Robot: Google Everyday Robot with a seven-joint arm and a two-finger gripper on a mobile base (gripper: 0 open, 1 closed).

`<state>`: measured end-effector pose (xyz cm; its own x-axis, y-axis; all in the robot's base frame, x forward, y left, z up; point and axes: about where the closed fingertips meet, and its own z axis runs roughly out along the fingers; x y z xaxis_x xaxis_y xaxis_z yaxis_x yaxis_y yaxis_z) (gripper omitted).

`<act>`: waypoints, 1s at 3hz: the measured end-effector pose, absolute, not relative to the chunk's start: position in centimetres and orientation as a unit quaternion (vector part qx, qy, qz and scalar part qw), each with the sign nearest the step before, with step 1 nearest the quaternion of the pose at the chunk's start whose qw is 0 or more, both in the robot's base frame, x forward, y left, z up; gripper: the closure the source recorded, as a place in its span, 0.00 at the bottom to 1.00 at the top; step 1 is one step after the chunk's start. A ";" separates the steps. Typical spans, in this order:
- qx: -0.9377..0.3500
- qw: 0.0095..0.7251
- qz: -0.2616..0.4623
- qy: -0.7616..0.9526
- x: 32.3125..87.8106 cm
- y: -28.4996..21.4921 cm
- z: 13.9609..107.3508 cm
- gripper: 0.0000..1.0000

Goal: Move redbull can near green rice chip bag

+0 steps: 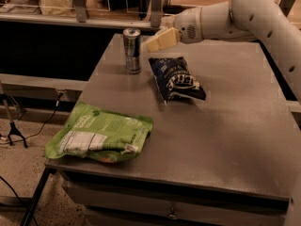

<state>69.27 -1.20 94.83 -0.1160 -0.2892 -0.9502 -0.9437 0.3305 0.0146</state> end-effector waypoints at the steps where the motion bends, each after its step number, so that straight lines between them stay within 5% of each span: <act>1: -0.471 0.475 0.342 0.660 69.4 -0.9 94.7 0.00; 3: -0.532 0.468 0.310 0.634 70.5 2.1 93.1 0.00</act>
Offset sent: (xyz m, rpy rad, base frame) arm 0.0156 0.0359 -0.0107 -0.0737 -0.1149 0.0986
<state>70.52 2.07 93.11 0.0051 -0.3841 -0.9233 -0.9645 0.2420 -0.1060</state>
